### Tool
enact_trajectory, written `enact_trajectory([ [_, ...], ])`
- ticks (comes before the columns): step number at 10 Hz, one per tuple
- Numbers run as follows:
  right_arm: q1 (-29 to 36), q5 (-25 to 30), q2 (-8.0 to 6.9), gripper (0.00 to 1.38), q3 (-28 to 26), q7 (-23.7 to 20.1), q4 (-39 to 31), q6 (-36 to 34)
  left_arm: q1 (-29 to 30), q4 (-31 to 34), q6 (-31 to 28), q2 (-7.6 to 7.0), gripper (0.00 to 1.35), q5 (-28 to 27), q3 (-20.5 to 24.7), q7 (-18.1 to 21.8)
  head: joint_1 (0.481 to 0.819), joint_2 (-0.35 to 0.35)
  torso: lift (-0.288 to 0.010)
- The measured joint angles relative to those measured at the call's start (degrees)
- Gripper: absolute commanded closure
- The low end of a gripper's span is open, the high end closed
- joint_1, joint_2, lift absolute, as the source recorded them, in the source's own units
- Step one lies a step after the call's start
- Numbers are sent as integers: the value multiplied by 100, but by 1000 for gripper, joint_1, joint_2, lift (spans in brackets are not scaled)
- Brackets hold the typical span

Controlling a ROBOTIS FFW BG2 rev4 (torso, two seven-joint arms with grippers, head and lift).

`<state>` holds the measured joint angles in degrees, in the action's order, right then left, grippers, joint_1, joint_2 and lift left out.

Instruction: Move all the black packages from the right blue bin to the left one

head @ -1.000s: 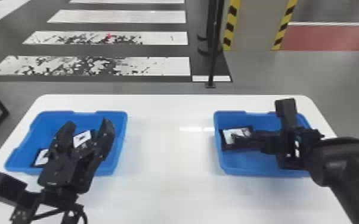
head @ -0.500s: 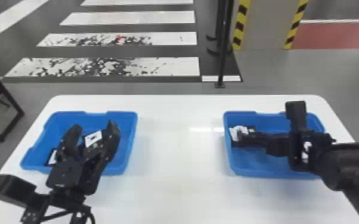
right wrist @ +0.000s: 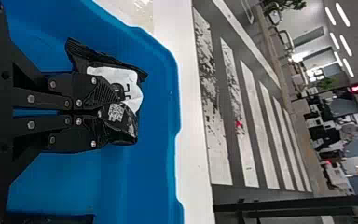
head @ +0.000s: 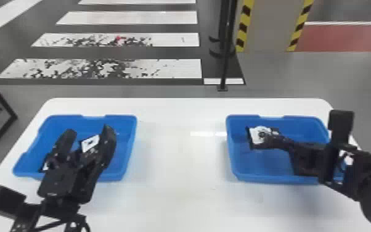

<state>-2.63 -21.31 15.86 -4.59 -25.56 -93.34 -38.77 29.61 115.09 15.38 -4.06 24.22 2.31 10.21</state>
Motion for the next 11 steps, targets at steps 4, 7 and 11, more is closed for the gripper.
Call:
enact_trajectory([
  [4, 209, -1957, 47, 1125, 152, -943, -580, 198, -54, 0, 200, -31, 174, 161, -258, -11, 695, 91, -140],
  [7, -312, -2855, 193, 1125, 1289, -1539, -297, 328, -277, 20, -146, -164, 174, 833, -777, 254, 695, 149, -140],
  [11, -531, -3118, 230, 1125, 1917, -1539, -228, 399, -383, 247, -627, -257, 174, 945, -1022, 359, 695, 163, -140],
])
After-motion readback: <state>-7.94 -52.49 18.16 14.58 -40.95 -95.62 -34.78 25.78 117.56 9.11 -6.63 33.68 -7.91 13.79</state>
